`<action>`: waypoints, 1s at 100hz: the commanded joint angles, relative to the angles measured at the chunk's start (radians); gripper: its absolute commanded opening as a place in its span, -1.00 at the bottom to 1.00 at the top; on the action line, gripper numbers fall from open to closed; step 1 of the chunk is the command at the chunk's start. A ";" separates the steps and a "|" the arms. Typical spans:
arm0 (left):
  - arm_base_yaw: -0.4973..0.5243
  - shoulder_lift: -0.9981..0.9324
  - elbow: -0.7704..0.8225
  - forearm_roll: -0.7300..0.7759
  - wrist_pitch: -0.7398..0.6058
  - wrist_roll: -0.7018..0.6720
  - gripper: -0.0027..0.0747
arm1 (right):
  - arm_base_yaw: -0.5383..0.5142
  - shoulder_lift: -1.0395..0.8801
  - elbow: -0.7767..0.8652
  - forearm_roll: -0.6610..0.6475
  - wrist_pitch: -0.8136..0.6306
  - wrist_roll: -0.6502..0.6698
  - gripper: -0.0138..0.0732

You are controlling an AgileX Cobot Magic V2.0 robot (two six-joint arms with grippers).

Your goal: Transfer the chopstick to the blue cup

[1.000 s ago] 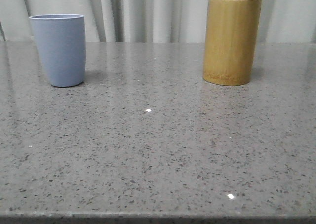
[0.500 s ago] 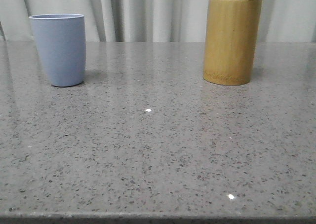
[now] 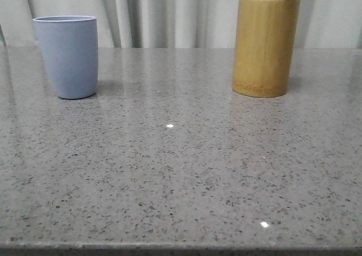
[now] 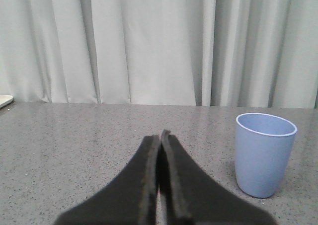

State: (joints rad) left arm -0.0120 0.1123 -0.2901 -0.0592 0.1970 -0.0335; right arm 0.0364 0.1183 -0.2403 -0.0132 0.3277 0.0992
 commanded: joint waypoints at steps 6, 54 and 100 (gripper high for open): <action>-0.016 0.129 -0.152 -0.006 0.056 -0.008 -0.98 | -0.005 0.116 -0.136 -0.010 -0.015 -0.001 -0.89; -0.016 0.472 -0.409 -0.006 0.145 -0.008 0.09 | -0.005 0.445 -0.362 -0.008 0.038 -0.001 0.04; -0.016 0.516 -0.428 -0.074 0.107 -0.008 -0.01 | -0.005 0.525 -0.406 0.000 0.053 -0.001 0.19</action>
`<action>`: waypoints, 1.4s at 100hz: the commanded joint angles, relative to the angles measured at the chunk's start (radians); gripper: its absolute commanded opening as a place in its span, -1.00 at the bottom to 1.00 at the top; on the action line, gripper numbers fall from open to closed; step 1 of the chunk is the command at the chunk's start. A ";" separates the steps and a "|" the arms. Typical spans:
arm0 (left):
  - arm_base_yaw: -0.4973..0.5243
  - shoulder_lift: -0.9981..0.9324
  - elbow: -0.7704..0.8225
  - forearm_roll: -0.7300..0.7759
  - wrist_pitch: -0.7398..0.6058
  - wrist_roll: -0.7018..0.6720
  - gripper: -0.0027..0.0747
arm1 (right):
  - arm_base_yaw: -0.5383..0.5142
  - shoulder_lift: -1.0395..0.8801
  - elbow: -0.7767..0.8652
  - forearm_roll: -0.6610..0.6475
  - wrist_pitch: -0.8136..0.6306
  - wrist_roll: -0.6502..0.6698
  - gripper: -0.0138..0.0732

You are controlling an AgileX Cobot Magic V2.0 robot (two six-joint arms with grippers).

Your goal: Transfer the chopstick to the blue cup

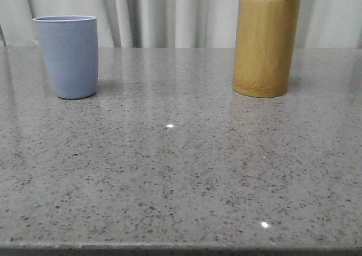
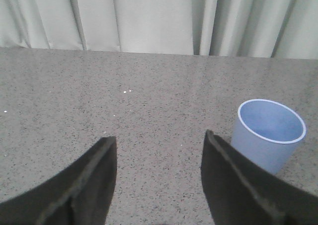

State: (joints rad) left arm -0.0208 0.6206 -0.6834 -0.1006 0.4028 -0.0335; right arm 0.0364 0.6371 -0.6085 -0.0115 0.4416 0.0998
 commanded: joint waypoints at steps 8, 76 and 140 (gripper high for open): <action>-0.008 0.023 -0.046 -0.033 -0.105 -0.008 -0.04 | -0.005 0.006 -0.038 -0.002 -0.064 -0.002 0.19; -0.154 0.619 -0.616 -0.033 0.348 0.025 -0.07 | -0.005 0.006 -0.038 -0.002 -0.069 -0.002 0.19; -0.181 0.968 -0.903 -0.047 0.562 0.025 -0.07 | -0.005 0.006 -0.038 -0.002 -0.069 -0.002 0.19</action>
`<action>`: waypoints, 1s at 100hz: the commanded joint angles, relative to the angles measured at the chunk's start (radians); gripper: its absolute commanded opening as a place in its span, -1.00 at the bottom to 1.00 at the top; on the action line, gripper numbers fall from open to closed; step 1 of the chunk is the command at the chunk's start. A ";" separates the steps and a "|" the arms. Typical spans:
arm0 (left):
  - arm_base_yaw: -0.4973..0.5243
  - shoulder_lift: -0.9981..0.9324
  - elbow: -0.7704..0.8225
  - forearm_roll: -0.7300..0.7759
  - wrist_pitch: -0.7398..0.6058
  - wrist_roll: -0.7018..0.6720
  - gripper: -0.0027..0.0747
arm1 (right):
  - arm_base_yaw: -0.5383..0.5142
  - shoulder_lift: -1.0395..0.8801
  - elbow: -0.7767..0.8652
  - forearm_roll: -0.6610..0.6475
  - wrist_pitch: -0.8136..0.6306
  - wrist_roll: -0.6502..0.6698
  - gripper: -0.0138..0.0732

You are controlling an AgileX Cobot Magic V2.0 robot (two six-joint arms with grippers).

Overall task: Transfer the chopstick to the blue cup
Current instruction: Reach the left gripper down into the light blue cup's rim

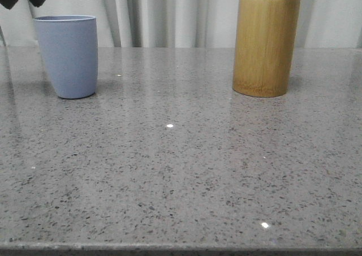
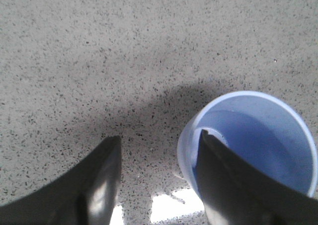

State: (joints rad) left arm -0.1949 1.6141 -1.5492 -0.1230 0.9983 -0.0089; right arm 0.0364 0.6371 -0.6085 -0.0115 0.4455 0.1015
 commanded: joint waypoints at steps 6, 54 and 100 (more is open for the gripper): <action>-0.007 -0.021 -0.037 -0.029 -0.031 0.000 -0.07 | -0.005 0.006 -0.038 -0.002 -0.073 -0.003 0.19; -0.007 0.025 -0.037 -0.096 -0.005 0.029 -0.07 | -0.005 0.006 -0.038 -0.002 -0.071 -0.003 0.19; -0.007 0.048 -0.037 -0.100 0.003 0.019 -0.56 | -0.005 0.006 -0.038 -0.002 -0.068 -0.003 0.19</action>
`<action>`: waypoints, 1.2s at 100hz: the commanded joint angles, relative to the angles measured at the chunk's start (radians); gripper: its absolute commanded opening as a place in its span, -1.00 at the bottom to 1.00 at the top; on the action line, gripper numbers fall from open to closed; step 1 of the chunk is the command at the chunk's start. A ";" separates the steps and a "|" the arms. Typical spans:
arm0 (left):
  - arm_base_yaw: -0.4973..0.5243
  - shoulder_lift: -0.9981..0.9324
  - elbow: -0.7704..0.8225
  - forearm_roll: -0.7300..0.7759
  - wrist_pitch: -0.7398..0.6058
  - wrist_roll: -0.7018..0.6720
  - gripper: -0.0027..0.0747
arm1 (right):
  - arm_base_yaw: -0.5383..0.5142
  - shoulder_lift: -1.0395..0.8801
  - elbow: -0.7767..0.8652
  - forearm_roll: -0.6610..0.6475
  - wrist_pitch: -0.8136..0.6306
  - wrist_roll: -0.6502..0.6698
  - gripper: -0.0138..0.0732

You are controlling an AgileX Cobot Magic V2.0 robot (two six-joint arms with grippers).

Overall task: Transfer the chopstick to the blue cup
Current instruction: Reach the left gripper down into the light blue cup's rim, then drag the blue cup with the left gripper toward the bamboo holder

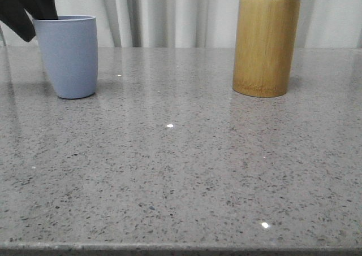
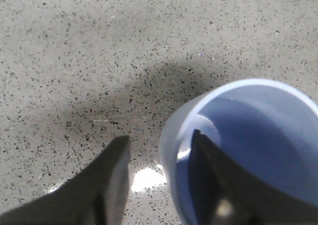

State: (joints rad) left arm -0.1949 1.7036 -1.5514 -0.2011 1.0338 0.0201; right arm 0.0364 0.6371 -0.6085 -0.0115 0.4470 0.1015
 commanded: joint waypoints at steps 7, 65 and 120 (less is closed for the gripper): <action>-0.007 -0.041 -0.035 -0.022 -0.033 -0.010 -0.82 | -0.005 0.006 -0.038 -0.002 -0.064 -0.003 0.19; -0.143 0.033 -0.224 -0.045 -0.024 -0.005 -0.98 | -0.005 0.006 -0.038 -0.002 -0.043 -0.003 0.18; -0.280 0.211 -0.436 -0.041 0.046 -0.005 -0.97 | -0.005 0.006 -0.038 -0.002 -0.050 -0.003 0.18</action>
State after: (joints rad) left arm -0.4629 1.9672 -1.9487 -0.2204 1.1132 0.0201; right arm 0.0364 0.6371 -0.6085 -0.0115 0.4730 0.1015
